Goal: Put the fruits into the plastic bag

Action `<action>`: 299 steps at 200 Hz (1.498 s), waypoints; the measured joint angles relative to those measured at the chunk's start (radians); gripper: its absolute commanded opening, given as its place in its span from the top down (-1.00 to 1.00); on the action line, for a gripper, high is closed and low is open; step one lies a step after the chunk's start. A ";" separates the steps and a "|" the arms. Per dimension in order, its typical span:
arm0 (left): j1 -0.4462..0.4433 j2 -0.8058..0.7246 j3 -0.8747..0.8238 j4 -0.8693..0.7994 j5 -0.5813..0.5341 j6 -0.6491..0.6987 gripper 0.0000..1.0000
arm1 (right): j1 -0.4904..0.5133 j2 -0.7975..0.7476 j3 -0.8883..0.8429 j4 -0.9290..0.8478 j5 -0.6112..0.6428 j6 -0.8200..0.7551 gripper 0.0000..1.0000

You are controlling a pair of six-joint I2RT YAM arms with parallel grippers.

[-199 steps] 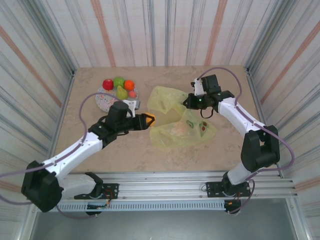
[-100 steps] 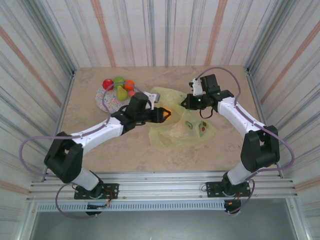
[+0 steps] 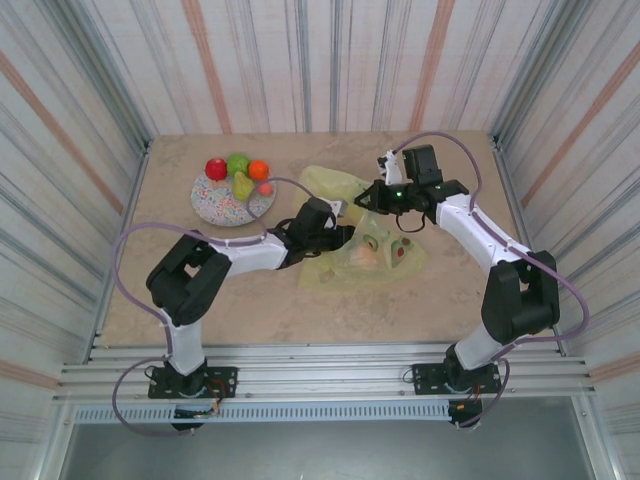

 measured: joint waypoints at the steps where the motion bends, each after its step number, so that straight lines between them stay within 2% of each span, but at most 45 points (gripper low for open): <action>1: 0.000 0.002 0.001 0.002 0.000 0.000 -0.39 | 0.000 0.000 0.000 0.001 -0.001 0.001 1.00; 28: -0.019 0.037 0.024 0.053 -0.002 -0.032 -0.48 | -0.006 0.000 0.000 0.022 -0.011 0.018 1.00; 52: -0.030 0.042 0.028 0.079 -0.003 -0.053 -0.68 | -0.013 0.000 -0.001 0.029 -0.011 0.029 1.00; 84: -0.032 0.040 0.029 0.054 -0.037 -0.040 -0.83 | -0.031 0.000 -0.002 0.028 -0.011 0.028 1.00; 88: -0.032 0.038 0.029 0.045 -0.044 -0.036 -0.92 | -0.032 0.000 -0.002 0.027 -0.011 0.028 1.00; 97: -0.032 0.032 0.029 0.026 -0.060 -0.022 -0.97 | -0.037 0.000 -0.002 0.021 -0.011 0.024 1.00; 149: -0.031 -0.048 0.029 -0.062 -0.117 0.043 -0.97 | -0.086 0.000 -0.006 -0.041 -0.015 -0.047 1.00; 210: -0.021 -0.132 0.029 -0.126 -0.109 0.108 -0.97 | -0.129 0.000 -0.012 -0.098 -0.072 -0.120 1.00; 260: 0.026 -0.262 0.002 -0.166 -0.061 0.161 -0.89 | -0.151 0.000 -0.012 -0.117 -0.100 -0.156 1.00; 299: 0.089 -0.408 -0.081 -0.187 -0.055 0.184 -0.84 | -0.157 0.000 -0.012 -0.135 -0.108 -0.187 1.00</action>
